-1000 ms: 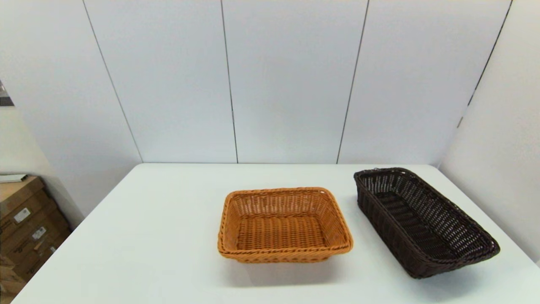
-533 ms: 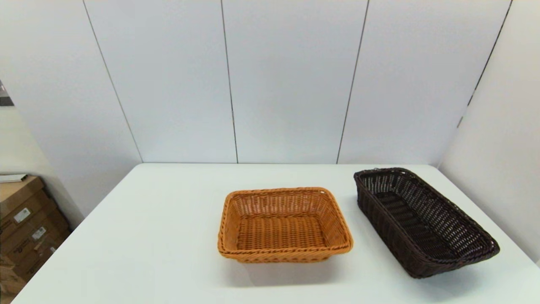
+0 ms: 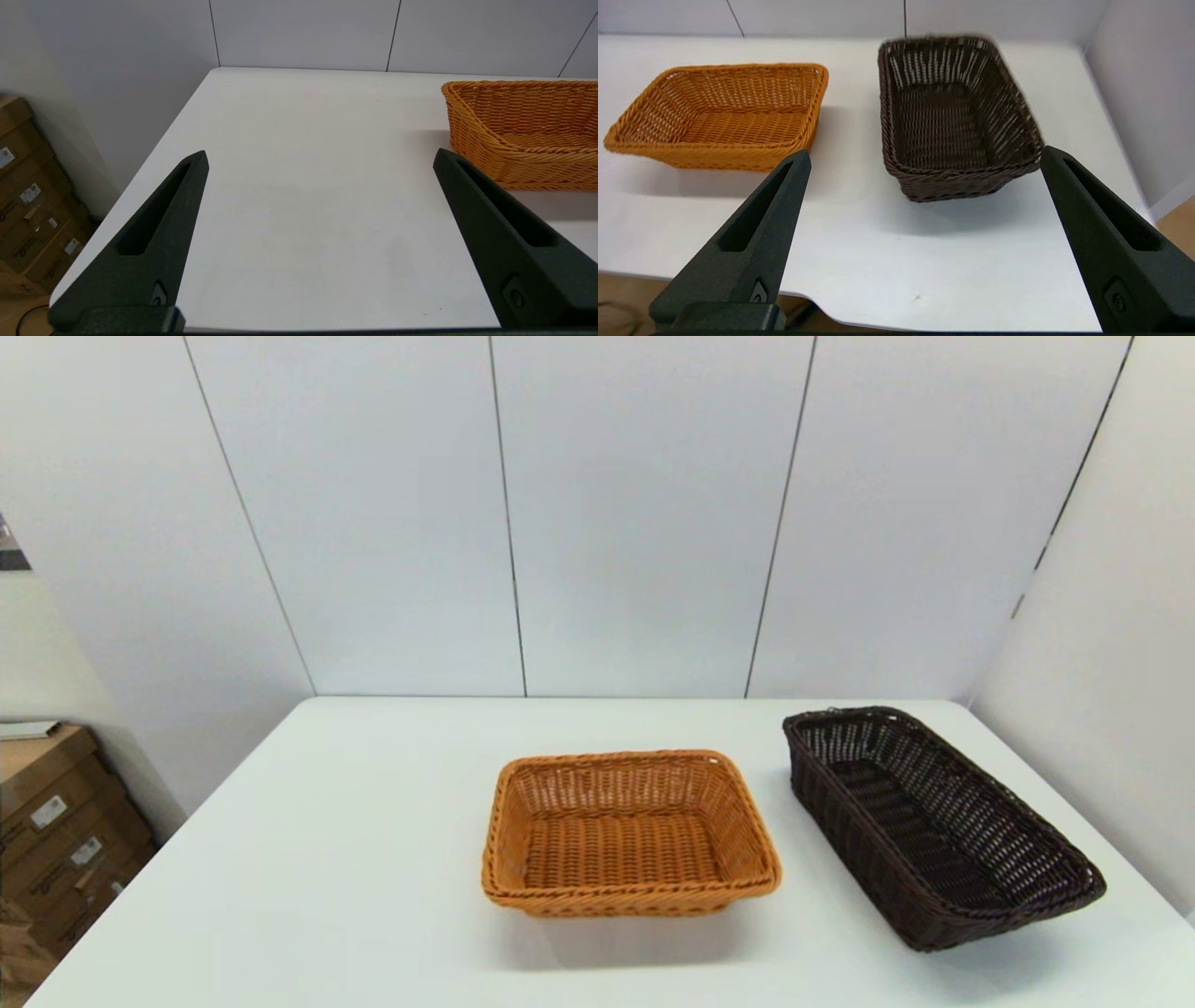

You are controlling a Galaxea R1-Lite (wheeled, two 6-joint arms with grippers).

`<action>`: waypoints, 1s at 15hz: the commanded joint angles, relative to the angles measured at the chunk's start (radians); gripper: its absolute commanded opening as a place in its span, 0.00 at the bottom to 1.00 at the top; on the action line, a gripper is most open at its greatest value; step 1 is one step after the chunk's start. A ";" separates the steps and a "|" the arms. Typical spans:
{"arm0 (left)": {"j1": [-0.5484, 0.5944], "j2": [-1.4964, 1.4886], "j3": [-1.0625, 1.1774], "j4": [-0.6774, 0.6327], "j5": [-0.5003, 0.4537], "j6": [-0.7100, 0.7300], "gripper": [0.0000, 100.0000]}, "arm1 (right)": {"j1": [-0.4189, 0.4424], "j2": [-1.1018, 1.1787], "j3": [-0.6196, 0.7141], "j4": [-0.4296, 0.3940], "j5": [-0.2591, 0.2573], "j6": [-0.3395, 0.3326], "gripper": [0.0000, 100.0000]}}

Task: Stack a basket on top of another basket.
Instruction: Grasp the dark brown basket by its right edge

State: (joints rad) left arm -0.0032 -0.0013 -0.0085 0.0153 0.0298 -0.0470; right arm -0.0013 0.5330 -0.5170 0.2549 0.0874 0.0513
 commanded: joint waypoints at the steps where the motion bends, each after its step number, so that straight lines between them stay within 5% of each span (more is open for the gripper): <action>1: 0.000 0.000 -0.001 0.000 0.001 -0.001 1.00 | -0.005 0.573 -0.199 -0.022 -0.103 0.202 1.00; 4: 0.000 0.000 0.001 0.000 0.001 -0.001 1.00 | -0.003 0.710 -0.233 -0.011 -0.175 0.371 1.00; 8: 0.000 0.000 0.001 0.000 0.001 -0.001 1.00 | 0.004 0.742 -0.236 0.064 -0.198 0.535 1.00; 15: 0.000 0.000 -0.001 0.000 0.001 -0.001 1.00 | 0.023 0.774 -0.239 0.168 -0.206 0.708 1.00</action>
State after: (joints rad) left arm -0.0032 -0.0013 -0.0089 0.0153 0.0298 -0.0470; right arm 0.0168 1.2834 -0.7547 0.4179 -0.1177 0.7404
